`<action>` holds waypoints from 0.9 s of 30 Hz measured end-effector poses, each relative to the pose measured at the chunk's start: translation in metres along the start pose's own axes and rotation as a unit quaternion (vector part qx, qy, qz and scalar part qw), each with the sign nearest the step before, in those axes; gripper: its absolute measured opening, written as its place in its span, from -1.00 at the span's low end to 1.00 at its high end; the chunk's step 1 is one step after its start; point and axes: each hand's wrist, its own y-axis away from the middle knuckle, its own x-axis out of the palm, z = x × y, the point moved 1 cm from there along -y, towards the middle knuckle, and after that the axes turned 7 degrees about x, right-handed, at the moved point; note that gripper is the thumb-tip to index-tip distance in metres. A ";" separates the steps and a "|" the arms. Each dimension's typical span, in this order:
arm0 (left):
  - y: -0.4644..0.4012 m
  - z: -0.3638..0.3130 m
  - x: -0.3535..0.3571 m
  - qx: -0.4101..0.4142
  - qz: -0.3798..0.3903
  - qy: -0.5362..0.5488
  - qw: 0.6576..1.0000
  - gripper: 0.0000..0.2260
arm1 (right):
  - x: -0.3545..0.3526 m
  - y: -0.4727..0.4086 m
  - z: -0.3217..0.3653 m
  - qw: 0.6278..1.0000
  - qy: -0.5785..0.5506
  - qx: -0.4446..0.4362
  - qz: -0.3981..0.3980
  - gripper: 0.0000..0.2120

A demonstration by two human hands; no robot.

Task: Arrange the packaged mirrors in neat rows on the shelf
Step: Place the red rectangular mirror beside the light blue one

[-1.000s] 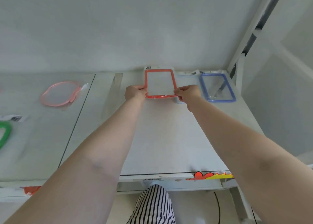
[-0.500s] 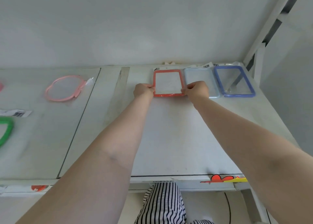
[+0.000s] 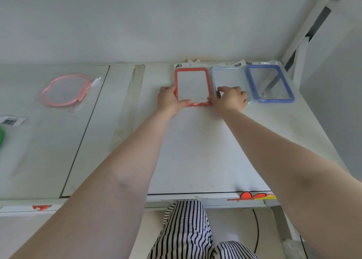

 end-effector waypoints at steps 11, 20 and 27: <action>0.001 0.000 0.001 0.018 -0.012 -0.046 0.999 -0.39 | 0.006 -0.001 -0.013 0.999 -0.044 -0.029 0.012 -0.59; 0.000 -0.004 0.005 0.009 -0.027 -0.057 0.998 -0.43 | 0.005 -0.004 -0.011 0.998 -0.051 -0.018 0.016 -0.59; 0.001 -0.005 0.006 -0.006 -0.028 -0.050 0.998 -0.39 | 0.004 -0.007 -0.011 0.998 -0.061 -0.007 0.024 -0.60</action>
